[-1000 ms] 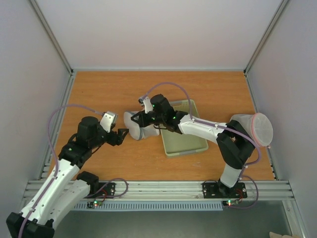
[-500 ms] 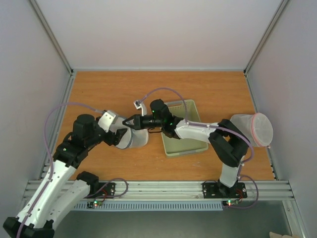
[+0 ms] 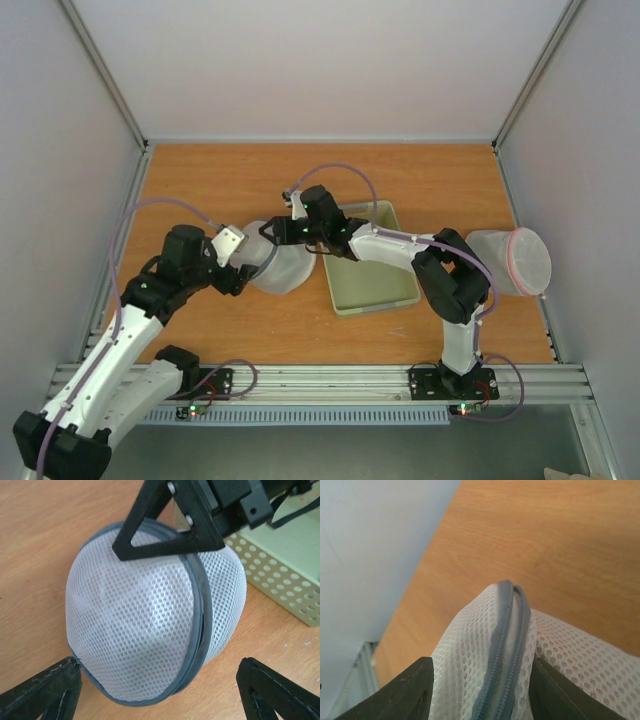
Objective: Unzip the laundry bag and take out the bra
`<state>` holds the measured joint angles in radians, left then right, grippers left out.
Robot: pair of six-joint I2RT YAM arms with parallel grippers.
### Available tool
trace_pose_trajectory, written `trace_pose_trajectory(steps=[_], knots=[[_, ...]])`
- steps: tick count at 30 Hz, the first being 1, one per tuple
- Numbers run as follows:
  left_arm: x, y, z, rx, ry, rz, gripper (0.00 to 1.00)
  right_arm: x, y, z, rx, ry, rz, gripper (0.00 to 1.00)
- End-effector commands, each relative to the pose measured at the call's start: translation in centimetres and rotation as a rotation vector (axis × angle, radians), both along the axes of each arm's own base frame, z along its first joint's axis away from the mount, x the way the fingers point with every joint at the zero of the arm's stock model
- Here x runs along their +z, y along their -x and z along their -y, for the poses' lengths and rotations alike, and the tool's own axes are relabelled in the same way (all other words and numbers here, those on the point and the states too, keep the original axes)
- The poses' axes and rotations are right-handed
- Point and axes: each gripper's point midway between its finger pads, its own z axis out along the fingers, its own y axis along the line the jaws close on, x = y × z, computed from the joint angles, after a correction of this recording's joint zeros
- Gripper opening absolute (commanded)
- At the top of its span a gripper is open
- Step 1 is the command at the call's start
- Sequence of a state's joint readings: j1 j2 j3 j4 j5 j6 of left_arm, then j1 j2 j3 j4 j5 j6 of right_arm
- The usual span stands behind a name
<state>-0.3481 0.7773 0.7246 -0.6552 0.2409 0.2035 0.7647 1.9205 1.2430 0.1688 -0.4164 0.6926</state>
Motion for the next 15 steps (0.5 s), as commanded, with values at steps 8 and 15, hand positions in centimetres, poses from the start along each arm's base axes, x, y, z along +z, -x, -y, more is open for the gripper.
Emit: trace_pose_trajectory(steps=[8, 15], knots=[[-3.6, -2.7, 0.3, -0.113, -0.165, 0.092, 0.86, 2.5, 0.1, 0.9, 0.059, 0.121, 0.143, 0.67], [-1.5, 1.9, 4.6, -0.564, -0.106, 0.224, 0.85, 4.0, 0.0, 1.2, 0.044, 0.101, 0.146, 0.72]])
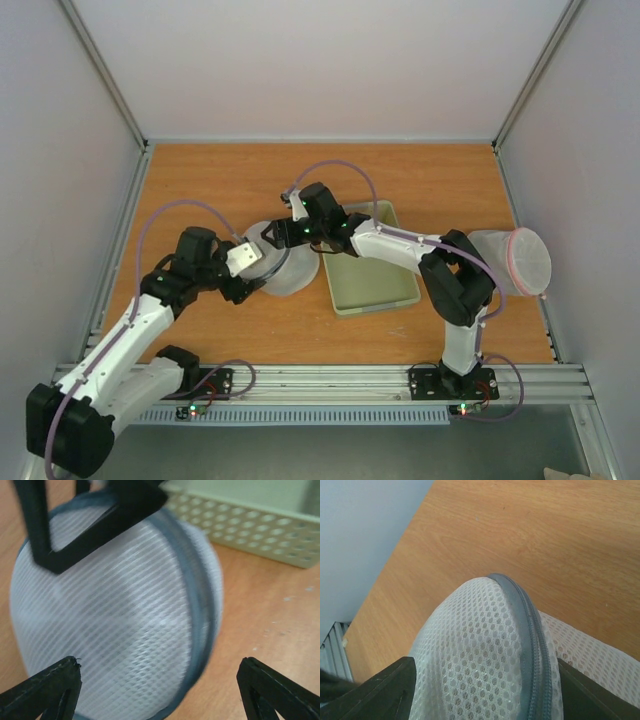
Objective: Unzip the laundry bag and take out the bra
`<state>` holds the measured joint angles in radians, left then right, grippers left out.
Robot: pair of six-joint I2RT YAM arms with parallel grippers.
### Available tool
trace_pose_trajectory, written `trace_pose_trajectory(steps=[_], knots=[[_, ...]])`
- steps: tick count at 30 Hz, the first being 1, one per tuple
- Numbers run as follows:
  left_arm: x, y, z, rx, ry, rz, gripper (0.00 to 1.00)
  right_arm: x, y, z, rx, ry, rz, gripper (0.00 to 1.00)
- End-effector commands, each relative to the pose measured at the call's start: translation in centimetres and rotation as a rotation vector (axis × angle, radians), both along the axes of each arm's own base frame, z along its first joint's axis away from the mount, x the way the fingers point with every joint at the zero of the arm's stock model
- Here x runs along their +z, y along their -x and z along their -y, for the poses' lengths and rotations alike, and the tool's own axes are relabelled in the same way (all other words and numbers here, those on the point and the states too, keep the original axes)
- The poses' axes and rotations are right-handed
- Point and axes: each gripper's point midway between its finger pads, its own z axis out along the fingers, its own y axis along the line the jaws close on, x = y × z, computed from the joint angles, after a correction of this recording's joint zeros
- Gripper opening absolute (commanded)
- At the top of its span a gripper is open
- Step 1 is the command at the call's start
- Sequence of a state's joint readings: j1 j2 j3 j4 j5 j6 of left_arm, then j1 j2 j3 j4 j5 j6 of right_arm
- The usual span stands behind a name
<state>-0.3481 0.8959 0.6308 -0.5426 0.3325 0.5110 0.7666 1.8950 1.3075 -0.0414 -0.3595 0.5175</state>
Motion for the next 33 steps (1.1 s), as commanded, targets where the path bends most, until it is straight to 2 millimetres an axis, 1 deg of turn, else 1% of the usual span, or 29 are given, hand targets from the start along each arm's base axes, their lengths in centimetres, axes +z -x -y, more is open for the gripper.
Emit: trace_pose_trajectory(steps=[1, 2, 4, 5, 9, 11, 12, 14, 16, 17, 18, 25, 28, 30, 33], knots=[[3.9, 2.0, 3.1, -0.323, 0.06, 0.174, 0.84, 4.1, -0.2, 0.1, 0.006, -0.053, 0.066, 0.72], [4.4, 1.6, 3.2, -0.312, 0.06, 0.186, 0.78, 4.0, -0.2, 0.2, 0.003, -0.051, 0.066, 0.72], [4.9, 0.7, 3.0, -0.268, 0.058, 0.193, 0.61, 3.8, -0.1, 0.3, 0.004, -0.047, 0.066, 0.72], [4.7, 0.5, 2.8, -0.258, 0.048, 0.189, 0.57, 3.8, -0.1, 0.3, 0.004, -0.046, 0.068, 0.71], [2.0, 1.7, 2.3, -0.302, -0.026, 0.077, 0.54, 3.9, -0.1, 0.5, 0.004, -0.044, 0.077, 0.71], [0.7, 1.7, 2.0, -0.294, -0.055, 0.02, 0.52, 3.8, 0.0, 0.5, 0.008, -0.044, 0.081, 0.71], [0.4, 1.6, 1.9, -0.289, -0.063, 0.01, 0.51, 3.8, 0.0, 0.5, 0.011, -0.044, 0.083, 0.71], [0.5, 1.1, 2.1, -0.273, -0.055, 0.01, 0.46, 3.7, 0.0, 0.4, 0.015, -0.044, 0.084, 0.7], [0.7, 0.1, 2.1, -0.236, -0.053, 0.029, 0.39, 4.0, 0.1, 0.3, 0.023, -0.055, 0.089, 0.7], [0.7, -0.4, 2.0, -0.215, -0.05, 0.037, 0.37, 4.0, 0.2, 0.3, 0.027, -0.059, 0.089, 0.7], [0.7, -0.6, 2.0, -0.207, -0.05, 0.041, 0.37, 4.1, 0.3, 0.2, 0.029, -0.062, 0.09, 0.7], [0.0, -0.4, 2.0, -0.218, -0.054, 0.023, 0.38, 4.1, 0.4, 0.2, 0.037, -0.068, 0.093, 0.7], [-0.3, -0.4, 2.1, -0.215, -0.058, 0.021, 0.39, 4.0, 0.4, 0.3, 0.036, -0.069, 0.087, 0.7], [-0.5, -0.7, 2.0, -0.208, -0.071, 0.038, 0.37, 4.0, 0.6, 0.3, 0.04, -0.071, 0.083, 0.69], [-0.8, -1.2, 1.9, -0.205, -0.098, 0.07, 0.36, 4.4, 0.5, 0.2, 0.043, -0.082, 0.092, 0.69]])
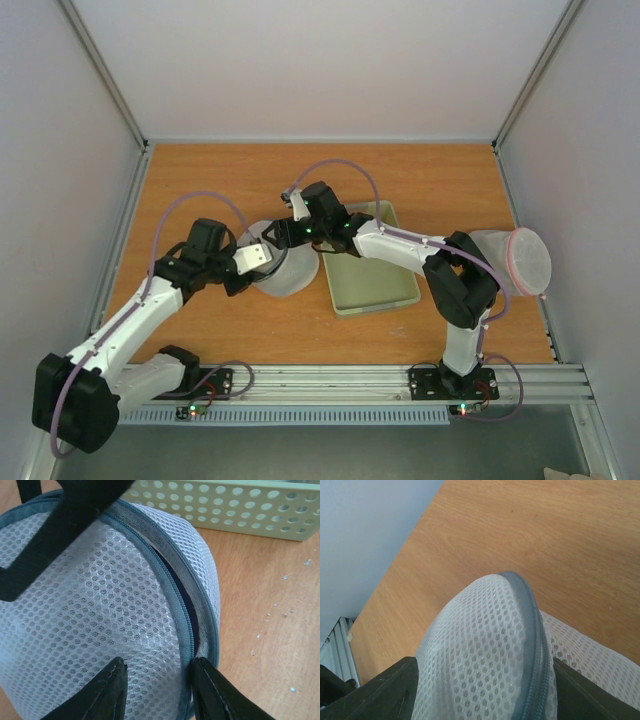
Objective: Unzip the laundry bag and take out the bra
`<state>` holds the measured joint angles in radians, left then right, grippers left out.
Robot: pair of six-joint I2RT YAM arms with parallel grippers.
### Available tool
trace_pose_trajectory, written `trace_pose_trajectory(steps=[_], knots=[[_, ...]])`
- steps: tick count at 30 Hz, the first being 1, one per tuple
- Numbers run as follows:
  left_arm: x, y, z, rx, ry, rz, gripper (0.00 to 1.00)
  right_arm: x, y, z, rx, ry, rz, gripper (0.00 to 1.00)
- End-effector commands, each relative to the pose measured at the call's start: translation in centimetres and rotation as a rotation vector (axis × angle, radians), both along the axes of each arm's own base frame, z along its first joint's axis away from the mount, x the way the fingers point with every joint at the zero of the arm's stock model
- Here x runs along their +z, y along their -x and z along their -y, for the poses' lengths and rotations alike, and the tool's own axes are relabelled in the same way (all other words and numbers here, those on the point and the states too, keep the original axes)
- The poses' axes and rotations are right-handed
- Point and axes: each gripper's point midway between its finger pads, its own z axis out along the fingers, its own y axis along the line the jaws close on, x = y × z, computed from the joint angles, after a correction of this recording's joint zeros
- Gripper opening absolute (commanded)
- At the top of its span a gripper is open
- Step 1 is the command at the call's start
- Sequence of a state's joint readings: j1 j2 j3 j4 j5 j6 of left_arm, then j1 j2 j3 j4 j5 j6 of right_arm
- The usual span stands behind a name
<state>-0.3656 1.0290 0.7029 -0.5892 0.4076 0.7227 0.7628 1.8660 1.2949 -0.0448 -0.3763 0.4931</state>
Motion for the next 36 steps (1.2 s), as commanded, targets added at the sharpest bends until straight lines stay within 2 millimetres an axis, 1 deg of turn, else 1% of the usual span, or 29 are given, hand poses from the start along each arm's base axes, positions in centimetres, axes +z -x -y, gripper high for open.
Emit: trace_pose_trajectory(steps=[1, 4, 7, 9, 12, 13, 15, 17, 20, 23, 26, 29, 30, 33, 34, 36], knots=[[-0.1, -1.5, 0.2, 0.006, -0.021, 0.088, 0.36, 3.8, 0.1, -0.2, 0.023, -0.085, 0.08, 0.69], [-0.4, -1.5, 0.3, -0.01, -0.039, 0.11, 0.37, 3.9, 0.2, -0.2, 0.022, -0.09, 0.083, 0.69], [-0.8, -0.9, 0.6, -0.035, -0.044, 0.097, 0.41, 3.9, 0.1, -0.1, 0.018, -0.088, 0.085, 0.69], [-1.3, -0.7, 0.6, -0.048, -0.064, 0.105, 0.43, 3.9, 0.1, -0.2, 0.019, -0.089, 0.084, 0.69], [-1.6, -0.7, 0.5, -0.056, -0.077, 0.117, 0.5, 3.8, 0.2, -0.2, 0.021, -0.09, 0.081, 0.69], [-1.6, -0.6, 0.5, -0.061, -0.078, 0.115, 0.54, 3.8, 0.1, -0.2, 0.02, -0.09, 0.082, 0.69], [-1.8, -0.3, 0.6, -0.077, -0.086, 0.115, 0.57, 3.9, 0.1, -0.2, 0.02, -0.091, 0.083, 0.69], [-1.9, -0.5, 0.5, -0.075, -0.096, 0.133, 0.59, 3.8, 0.1, -0.2, 0.023, -0.093, 0.08, 0.69], [-1.9, -1.4, 0.3, -0.057, -0.116, 0.184, 0.59, 3.8, 0.2, -0.3, 0.028, -0.098, 0.079, 0.69], [-1.5, -2.4, 0.0, -0.048, -0.143, 0.254, 0.54, 3.9, 0.2, -0.3, 0.028, -0.101, 0.081, 0.69], [-0.9, -3.0, -0.2, -0.029, -0.148, 0.286, 0.42, 4.0, 0.3, -0.3, 0.03, -0.101, 0.084, 0.69], [-0.2, -3.0, -0.1, -0.021, -0.133, 0.293, 0.28, 4.2, 0.3, -0.2, 0.03, -0.103, 0.088, 0.69], [0.0, -3.0, -0.1, -0.016, -0.128, 0.294, 0.25, 4.2, 0.2, -0.2, 0.029, -0.104, 0.09, 0.69], [0.2, -2.9, -0.1, -0.007, -0.12, 0.291, 0.23, 4.2, 0.2, -0.1, 0.027, -0.102, 0.09, 0.69], [0.3, -2.9, -0.1, -0.006, -0.119, 0.29, 0.2, 4.3, 0.2, -0.1, 0.028, -0.104, 0.09, 0.69], [0.5, -3.1, -0.1, 0.002, -0.112, 0.298, 0.12, 4.3, 0.2, -0.1, 0.029, -0.107, 0.09, 0.69]])
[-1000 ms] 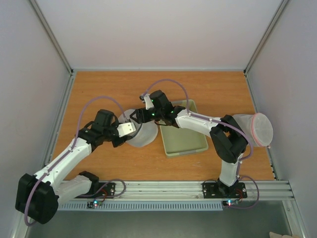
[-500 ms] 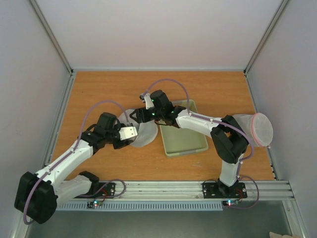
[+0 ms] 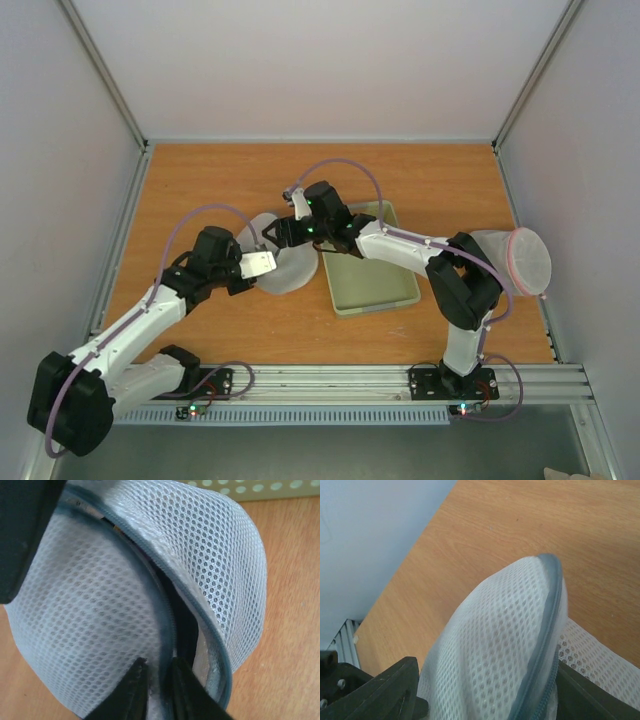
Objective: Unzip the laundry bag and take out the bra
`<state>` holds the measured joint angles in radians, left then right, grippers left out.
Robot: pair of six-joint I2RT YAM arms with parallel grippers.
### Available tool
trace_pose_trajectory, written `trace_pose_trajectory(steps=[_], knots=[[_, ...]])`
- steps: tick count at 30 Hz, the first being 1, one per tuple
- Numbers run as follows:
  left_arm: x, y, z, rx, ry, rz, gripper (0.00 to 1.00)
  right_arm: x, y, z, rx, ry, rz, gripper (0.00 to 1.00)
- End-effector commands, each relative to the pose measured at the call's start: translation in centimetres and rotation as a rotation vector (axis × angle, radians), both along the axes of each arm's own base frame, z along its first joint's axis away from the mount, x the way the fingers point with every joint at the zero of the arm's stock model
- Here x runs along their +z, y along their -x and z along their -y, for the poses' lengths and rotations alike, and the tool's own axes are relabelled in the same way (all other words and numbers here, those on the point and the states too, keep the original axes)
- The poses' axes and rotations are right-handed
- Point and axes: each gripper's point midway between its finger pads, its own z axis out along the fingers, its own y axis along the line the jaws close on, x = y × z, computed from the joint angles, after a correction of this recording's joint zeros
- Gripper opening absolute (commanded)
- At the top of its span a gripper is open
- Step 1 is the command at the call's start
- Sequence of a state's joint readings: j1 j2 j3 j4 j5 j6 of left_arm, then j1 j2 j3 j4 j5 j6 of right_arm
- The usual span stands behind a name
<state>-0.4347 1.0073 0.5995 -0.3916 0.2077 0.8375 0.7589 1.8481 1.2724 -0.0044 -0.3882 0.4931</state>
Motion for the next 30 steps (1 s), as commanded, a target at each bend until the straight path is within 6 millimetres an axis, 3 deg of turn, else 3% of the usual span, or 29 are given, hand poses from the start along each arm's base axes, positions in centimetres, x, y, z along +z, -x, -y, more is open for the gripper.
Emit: trace_pose_trajectory(steps=[1, 2, 7, 8, 9, 10, 16, 23, 27, 30], knots=[[1.9, -1.1, 0.5, 0.017, 0.044, 0.071, 0.07, 3.6, 0.2, -0.2, 0.023, -0.078, 0.069, 0.69], [2.2, -1.1, 0.6, 0.018, 0.053, 0.072, 0.02, 3.7, 0.2, -0.1, 0.023, -0.078, 0.071, 0.69], [3.5, -0.1, 1.2, 0.047, 0.132, -0.023, 0.01, 5.0, -0.4, 0.9, -0.011, -0.068, 0.106, 0.73], [3.9, 0.0, 1.3, 0.061, 0.151, -0.04, 0.01, 5.4, -0.7, 1.3, -0.028, -0.063, 0.119, 0.81], [4.4, 0.1, 1.2, 0.087, 0.175, -0.059, 0.01, 5.9, -1.2, 1.8, -0.05, -0.057, 0.14, 0.96], [4.9, 0.1, 1.2, 0.111, 0.191, -0.071, 0.01, 6.1, -1.3, 2.3, -0.065, -0.035, 0.15, 0.98], [8.5, -0.1, -0.2, 0.28, 0.32, -0.15, 0.01, 9.3, -0.8, 3.5, -0.046, 0.005, 0.258, 0.98], [13.3, 1.0, -0.8, 0.454, 0.584, -0.326, 0.01, 12.3, 2.3, 3.4, 0.105, -0.055, 0.32, 0.98], [15.9, 1.3, -0.5, 0.515, 0.794, -0.449, 0.01, 12.7, 3.8, 2.9, 0.197, -0.079, 0.326, 0.94], [14.6, 0.7, -1.6, 0.617, 0.891, -0.517, 0.01, 11.1, 3.4, 2.8, 0.187, -0.043, 0.295, 0.84]])
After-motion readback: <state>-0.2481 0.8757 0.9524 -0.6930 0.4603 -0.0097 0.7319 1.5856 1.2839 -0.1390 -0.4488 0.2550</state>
